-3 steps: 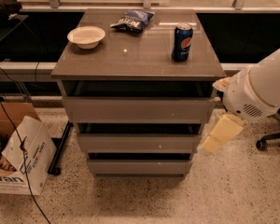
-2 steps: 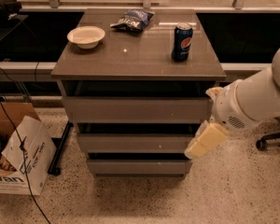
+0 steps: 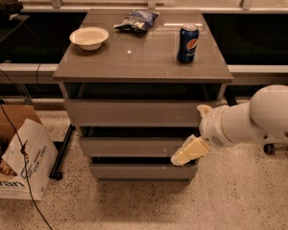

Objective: Open bottom drawer

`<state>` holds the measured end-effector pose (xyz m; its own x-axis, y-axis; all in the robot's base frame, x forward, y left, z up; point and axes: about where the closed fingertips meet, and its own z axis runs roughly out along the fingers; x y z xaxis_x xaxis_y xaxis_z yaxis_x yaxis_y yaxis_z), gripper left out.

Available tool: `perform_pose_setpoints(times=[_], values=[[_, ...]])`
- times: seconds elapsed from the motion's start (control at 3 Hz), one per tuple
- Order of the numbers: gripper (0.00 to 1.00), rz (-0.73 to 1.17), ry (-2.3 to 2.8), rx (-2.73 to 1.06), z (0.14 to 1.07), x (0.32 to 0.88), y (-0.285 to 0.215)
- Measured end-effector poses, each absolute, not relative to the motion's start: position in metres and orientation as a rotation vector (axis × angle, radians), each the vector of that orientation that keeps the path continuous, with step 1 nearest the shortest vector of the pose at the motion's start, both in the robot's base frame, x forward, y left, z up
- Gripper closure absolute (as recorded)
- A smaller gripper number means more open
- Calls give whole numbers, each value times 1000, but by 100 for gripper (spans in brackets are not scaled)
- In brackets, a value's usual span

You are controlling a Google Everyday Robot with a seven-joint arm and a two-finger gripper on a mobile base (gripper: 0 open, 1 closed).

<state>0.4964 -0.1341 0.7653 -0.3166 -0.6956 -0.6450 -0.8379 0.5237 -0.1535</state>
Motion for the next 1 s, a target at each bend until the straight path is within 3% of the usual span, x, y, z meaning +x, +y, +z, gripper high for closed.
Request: perform_pose_setpoints(times=[1.0], values=[[0,524,2146,-1115,647,525,-121]])
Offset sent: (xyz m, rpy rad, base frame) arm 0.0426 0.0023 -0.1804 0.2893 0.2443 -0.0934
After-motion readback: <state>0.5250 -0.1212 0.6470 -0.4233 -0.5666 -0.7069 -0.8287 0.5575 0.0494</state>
